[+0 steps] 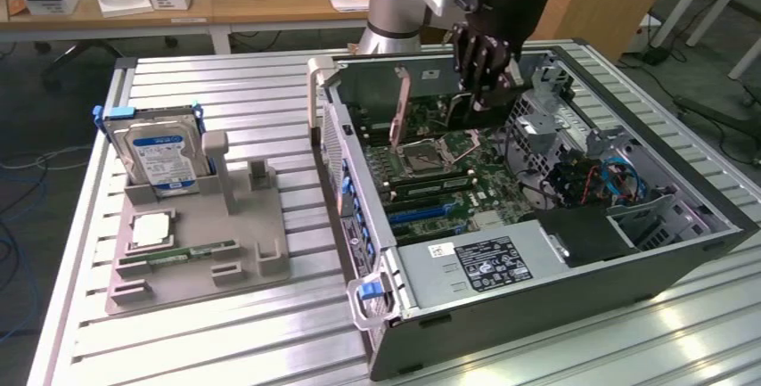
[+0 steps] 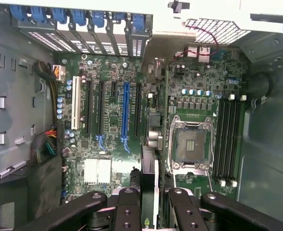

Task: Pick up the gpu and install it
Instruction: 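Insert the gpu into the slot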

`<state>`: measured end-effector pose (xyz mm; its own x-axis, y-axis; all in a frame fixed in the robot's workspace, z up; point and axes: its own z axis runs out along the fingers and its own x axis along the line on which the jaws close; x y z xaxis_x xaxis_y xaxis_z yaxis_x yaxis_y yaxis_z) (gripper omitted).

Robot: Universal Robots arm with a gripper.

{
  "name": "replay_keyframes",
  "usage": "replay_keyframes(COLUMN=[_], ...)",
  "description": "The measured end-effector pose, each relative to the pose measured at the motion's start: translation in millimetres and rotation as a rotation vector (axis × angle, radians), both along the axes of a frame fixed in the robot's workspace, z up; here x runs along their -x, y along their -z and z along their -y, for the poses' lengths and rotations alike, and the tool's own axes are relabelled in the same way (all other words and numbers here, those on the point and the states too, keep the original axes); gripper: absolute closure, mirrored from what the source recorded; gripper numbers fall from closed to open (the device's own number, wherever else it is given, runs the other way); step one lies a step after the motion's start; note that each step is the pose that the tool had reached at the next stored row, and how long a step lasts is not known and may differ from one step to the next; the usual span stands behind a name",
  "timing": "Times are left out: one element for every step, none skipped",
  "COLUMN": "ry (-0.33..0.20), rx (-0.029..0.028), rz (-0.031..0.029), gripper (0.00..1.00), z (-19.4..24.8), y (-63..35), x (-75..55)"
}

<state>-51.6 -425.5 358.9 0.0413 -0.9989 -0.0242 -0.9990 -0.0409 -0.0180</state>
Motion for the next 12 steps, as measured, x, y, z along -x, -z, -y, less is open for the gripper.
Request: replay_keyframes(ry=[0.000, 0.000, 0.000, 0.000, 0.000, 0.000, 0.000, 0.000, 0.000, 0.000, 0.000, 0.000], rx=[0.0000, 0.0000, 0.0001, 0.0000, 0.0001, 0.0000, 0.0001, 0.0000, 0.0001, 0.0001, 0.0000, 0.0001], rz=[0.0000, 0.0000, -0.0001, 0.0000, 0.0000, 0.0000, 0.0000, 0.0000, 0.0000, -0.0001, 0.0000, 0.0000], gripper=[0.73, 0.73, 0.73, 0.73, 0.73, 0.73, 0.73, 0.73, 0.73, 0.73, 0.73, 0.73], z=[0.0, 0.0, 0.0, 0.0, 0.0, 0.0, 0.0, 0.0, 0.0, 0.0, 0.0, 0.0], y=[0.4, 0.8, 1.2, 1.6, 1.9, 2.4, 2.8, 3.2, 3.6, 4.0, 4.4, 4.8], x=[0.0, 0.0, 0.0, 0.0, 0.0, 0.0, 0.0, 0.0, 0.0, 0.0, 0.0, 0.0])
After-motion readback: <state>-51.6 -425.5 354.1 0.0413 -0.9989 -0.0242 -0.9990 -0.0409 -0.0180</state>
